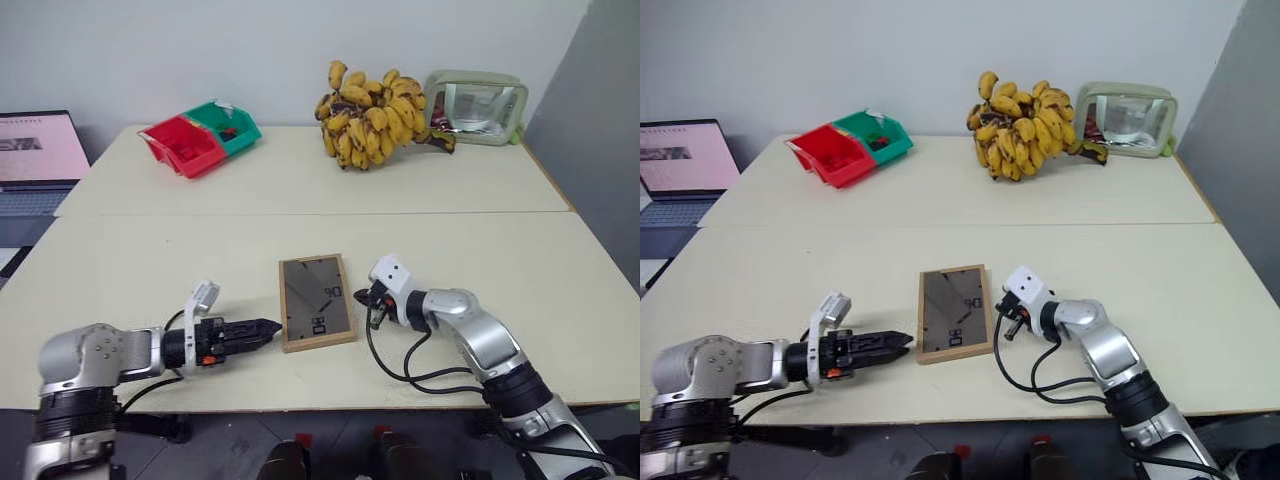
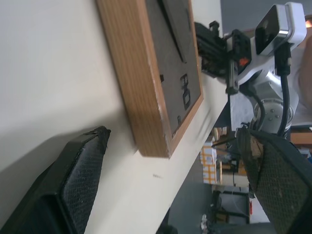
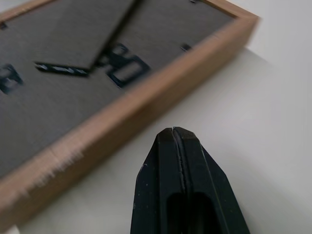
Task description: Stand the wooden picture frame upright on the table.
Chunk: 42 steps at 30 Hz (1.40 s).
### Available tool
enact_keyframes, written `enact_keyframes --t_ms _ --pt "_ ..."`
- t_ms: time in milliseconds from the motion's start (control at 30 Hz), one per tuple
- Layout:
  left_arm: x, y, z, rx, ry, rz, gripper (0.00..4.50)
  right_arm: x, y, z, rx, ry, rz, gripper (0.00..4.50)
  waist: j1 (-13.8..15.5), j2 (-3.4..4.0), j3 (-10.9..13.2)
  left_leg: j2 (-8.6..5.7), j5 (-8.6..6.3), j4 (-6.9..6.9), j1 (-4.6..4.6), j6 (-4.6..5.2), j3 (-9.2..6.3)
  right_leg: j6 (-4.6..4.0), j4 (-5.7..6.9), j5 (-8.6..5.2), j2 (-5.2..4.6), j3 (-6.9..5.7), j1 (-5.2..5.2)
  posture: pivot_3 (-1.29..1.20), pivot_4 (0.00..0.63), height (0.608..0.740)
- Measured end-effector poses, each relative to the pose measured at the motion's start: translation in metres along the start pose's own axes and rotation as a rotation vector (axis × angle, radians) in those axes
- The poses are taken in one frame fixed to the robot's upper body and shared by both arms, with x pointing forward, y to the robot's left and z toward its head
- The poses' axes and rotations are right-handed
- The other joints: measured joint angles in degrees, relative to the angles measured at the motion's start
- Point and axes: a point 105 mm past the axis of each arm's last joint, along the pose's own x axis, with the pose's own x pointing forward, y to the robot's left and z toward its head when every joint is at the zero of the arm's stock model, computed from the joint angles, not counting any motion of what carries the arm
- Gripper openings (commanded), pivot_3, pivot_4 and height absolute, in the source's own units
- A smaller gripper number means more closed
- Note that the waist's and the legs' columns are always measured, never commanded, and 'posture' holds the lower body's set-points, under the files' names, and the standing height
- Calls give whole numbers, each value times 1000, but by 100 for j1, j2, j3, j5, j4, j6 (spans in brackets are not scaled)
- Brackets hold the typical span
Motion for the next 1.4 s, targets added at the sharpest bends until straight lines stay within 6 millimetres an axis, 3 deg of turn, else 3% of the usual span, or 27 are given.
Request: enact_keyframes --t_ms 300,700,833,933,1000,1033,1133,1233,1267,1400 --pt "29 -5 1 13 -17 -49 4465 8 10 2 11 1 18 0 176 23 -29 -26 0 1 27 0 -8 23 -61 5 -21 -14 67 0 150 740" --pt "36 3 7 -30 -33 -19 2292 4 4 -2 6 12 -17 0 132 20 -30 -16 0 -1 15 0 -8 29 -84 13 -22 -14 61 0 150 740" --pt "45 -5 13 -28 -59 -49 1429 3 4 -2 9 8 -24 0 143 17 -29 -19 0 0 4 0 -10 34 -92 16 -22 -15 58 0 150 740" --pt "57 -20 17 4 -71 -86 1208 -7 -1 -4 13 16 -45 0 165 14 -27 -25 0 4 -8 0 -13 41 -97 20 -34 -17 54 0 150 740" --pt "68 -30 22 3 -89 -112 1208 -20 -7 -11 -17 42 -50 354 172 -2 -18 -30 0 7 -13 1 -13 45 -99 21 -39 -20 52 0 150 740" --pt "73 -38 31 15 -106 -119 1208 -35 -19 -15 -16 59 -73 406 169 -15 -10 -30 0 9 -16 1 -15 47 -100 22 -39 -22 51 0 150 740" --pt "75 -54 50 51 -160 -130 1208 -63 -45 -19 19 81 -139 1103 149 -29 -1 -29 0 9 -20 1 -12 48 -99 23 -39 -20 46 0 150 740" --pt "72 -80 76 167 -221 -151 1208 -92 -72 4 75 18 -173 1555 79 -32 6 -27 0 5 -19 0 3 47 -98 24 -29 -10 38 0 150 740" --pt "70 -88 84 216 -237 -154 1208 -99 -78 22 100 -38 -166 1555 28 -32 8 -27 0 2 -17 0 7 47 -97 24 -27 -7 36 0 150 740" --pt "62 -108 102 373 -284 -162 1208 -118 -82 92 148 -258 -68 2359 -26 -31 8 -18 0 -8 -16 -2 5 40 -97 25 -2 -7 26 0 150 740"
